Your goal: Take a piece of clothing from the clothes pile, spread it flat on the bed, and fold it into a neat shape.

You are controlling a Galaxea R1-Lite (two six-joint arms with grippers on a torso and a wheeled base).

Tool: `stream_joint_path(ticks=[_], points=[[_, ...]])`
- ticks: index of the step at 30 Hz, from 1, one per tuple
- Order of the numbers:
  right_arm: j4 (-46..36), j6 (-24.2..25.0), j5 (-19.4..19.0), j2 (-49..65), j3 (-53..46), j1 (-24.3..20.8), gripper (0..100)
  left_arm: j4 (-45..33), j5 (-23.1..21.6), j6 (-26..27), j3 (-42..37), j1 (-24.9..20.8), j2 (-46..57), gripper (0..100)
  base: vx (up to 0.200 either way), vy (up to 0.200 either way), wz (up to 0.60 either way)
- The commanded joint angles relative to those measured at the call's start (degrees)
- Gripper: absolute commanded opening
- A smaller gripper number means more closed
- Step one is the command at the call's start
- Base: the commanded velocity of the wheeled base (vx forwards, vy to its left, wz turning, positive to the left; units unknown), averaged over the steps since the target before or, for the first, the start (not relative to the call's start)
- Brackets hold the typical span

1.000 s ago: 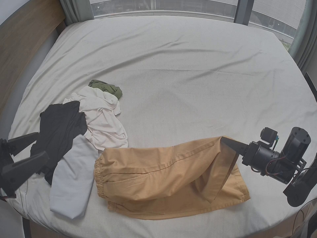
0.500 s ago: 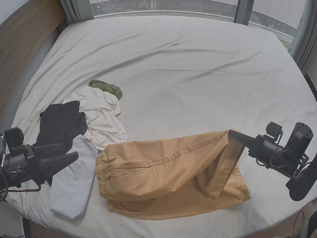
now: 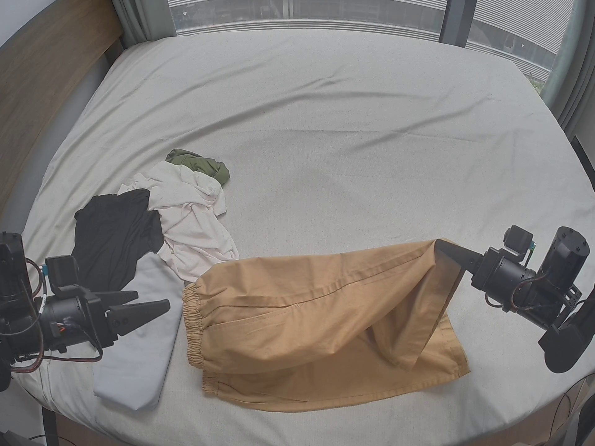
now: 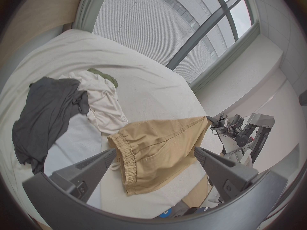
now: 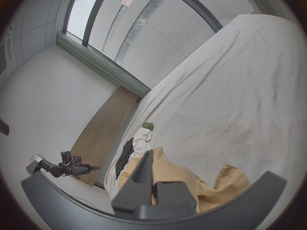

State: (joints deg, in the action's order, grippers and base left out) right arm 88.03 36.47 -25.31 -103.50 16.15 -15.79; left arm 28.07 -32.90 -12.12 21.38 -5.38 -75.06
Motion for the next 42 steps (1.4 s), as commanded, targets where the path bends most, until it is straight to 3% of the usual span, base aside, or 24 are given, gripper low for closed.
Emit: stream_joint_path(ticks=[1,9,19,29,36,42], points=[[0.0,0.0,0.0,-0.2,0.0,-0.1,0,0.3,-0.1,-0.1,-0.8,-0.2,-4.1,100,0.000,0.000,0.00],[0.0,0.1,0.0,-0.6,0.1,-0.1,0,0.4,-0.2,-3.5,-0.8,-0.5,-6.0,100,0.000,0.000,0.00],[0.0,0.1,0.0,-0.6,0.2,-0.1,0,1.5,-0.6,-3.4,-0.7,-0.6,-11.7,100,0.000,0.000,0.00],[0.0,0.1,0.0,-0.6,0.3,-0.1,0,12.0,-0.5,-3.4,-3.3,-0.7,-20.0,100,0.000,0.000,0.00],[0.0,0.1,0.0,-0.6,0.4,0.0,0,15.3,-0.6,-3.8,-3.4,-1.7,-25.0,100,0.000,0.000,0.00],[0.0,0.1,0.0,-0.6,0.4,-0.1,0,18.2,-0.6,-9.2,-2.7,-3.9,-26.6,100,0.000,0.000,0.00]])
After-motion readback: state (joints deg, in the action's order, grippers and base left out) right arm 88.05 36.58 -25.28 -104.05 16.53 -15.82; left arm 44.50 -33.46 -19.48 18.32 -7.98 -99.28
